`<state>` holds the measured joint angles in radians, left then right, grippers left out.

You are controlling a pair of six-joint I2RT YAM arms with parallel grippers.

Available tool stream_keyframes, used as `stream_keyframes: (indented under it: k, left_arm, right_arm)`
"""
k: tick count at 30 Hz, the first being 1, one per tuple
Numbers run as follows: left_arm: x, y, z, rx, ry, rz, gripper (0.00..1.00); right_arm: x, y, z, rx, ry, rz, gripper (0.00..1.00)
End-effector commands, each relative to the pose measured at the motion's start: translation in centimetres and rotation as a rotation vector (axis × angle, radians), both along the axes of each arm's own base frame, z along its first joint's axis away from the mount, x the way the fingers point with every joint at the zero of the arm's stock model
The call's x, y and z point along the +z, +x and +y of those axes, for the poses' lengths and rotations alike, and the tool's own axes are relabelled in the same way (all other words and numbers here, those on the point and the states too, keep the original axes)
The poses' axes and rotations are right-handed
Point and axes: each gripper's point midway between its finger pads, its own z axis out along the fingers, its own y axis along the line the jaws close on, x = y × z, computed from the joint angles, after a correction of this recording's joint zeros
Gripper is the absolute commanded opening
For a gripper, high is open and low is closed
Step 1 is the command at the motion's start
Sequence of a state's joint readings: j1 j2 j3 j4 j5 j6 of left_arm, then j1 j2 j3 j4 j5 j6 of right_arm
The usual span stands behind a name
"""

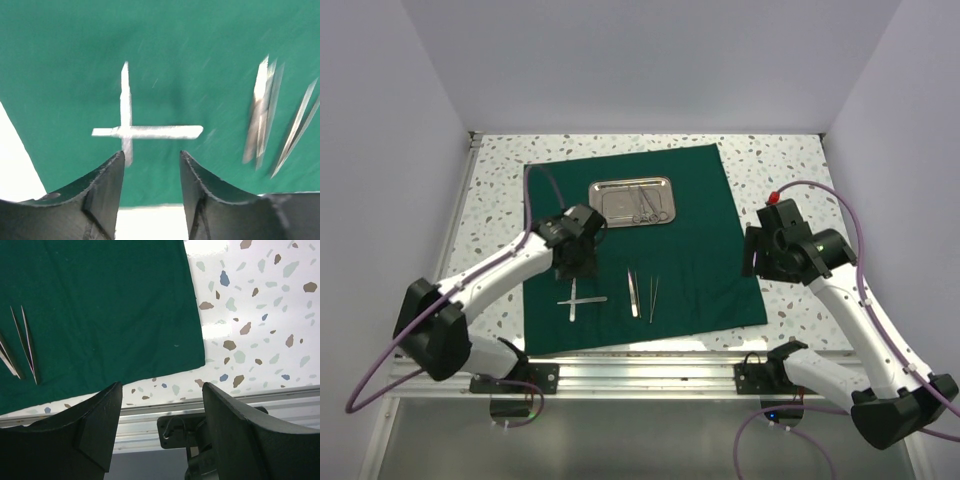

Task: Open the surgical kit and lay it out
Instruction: Place the medical item in the surgical kit, then pick up the medical item from the container.

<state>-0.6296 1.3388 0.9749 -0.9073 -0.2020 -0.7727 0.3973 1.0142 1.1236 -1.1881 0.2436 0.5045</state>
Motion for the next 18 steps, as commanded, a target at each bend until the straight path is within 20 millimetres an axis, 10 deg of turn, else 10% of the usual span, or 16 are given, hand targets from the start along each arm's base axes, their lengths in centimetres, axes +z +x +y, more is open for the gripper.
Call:
stream_keyframes:
  k: [1, 18]
  left_arm:
    - [3.2, 5.9, -1.6, -0.049, 0.06, -0.124, 0.52]
    - [-0.1, 31.0, -4.7, -0.027, 0.101, -0.224, 0.49]
  right_arm:
    - [0.4, 0.7, 0.1, -0.002, 0.002, -0.025, 0.69]
    - [2.7, 1.5, -2.0, -0.068, -0.102, -0.066, 0.69]
